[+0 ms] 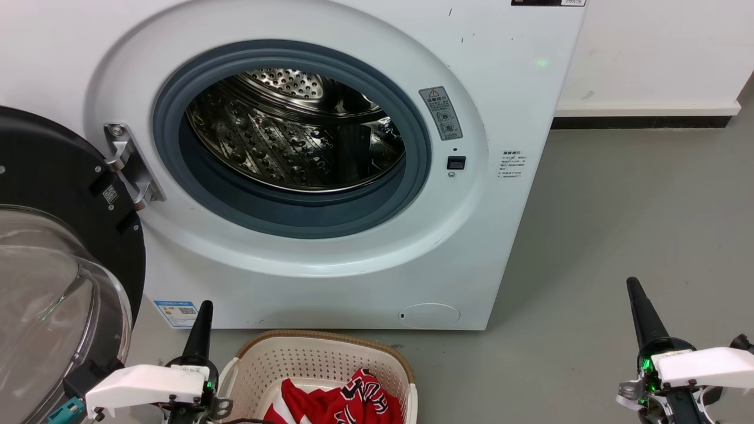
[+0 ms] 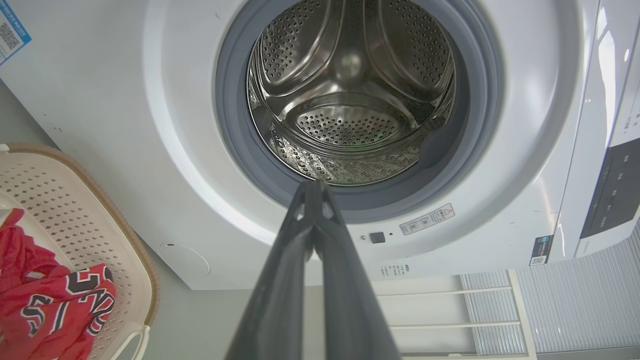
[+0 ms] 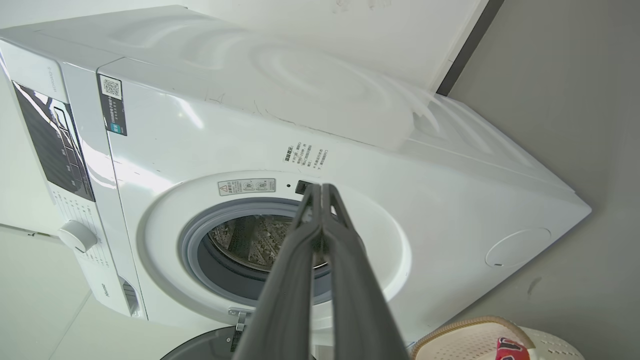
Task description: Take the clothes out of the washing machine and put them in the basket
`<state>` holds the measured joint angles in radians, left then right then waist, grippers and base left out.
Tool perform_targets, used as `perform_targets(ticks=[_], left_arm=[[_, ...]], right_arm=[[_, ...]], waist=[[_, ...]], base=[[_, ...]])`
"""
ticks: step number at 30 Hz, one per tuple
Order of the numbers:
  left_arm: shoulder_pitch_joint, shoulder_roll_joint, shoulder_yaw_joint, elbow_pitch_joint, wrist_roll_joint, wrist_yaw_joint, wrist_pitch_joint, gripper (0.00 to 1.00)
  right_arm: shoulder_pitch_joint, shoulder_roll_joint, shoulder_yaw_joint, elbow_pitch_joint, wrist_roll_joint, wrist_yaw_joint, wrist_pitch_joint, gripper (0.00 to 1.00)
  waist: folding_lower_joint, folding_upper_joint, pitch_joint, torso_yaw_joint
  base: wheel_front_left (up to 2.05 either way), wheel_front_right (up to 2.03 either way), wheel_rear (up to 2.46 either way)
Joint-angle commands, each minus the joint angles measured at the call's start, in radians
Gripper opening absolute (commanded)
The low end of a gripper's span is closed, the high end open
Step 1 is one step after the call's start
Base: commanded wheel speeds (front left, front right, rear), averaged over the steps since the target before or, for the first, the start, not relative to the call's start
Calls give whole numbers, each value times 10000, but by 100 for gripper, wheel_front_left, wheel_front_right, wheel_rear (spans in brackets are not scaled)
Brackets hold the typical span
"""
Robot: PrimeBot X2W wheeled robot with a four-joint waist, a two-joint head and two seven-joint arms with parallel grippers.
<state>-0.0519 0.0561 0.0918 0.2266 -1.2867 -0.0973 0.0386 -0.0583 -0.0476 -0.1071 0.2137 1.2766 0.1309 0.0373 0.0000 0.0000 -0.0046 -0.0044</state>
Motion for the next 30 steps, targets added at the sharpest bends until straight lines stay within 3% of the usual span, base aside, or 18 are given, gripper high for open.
perform_targets(ticks=[1, 30], left_arm=[[-249, 0, 37, -18, -286, -84, 76, 0], [-550, -55, 207, 158, -2620, -297, 636, 0]], right_arm=[[-189, -36, -16, 1, 314, 0, 69, 0], [-521, -41, -57, 268, 2717, -2, 629, 0]], waist=[[0, 0, 4, 2], [0, 0, 58, 34]], base=[[0, 0, 0], [0, 0, 0]])
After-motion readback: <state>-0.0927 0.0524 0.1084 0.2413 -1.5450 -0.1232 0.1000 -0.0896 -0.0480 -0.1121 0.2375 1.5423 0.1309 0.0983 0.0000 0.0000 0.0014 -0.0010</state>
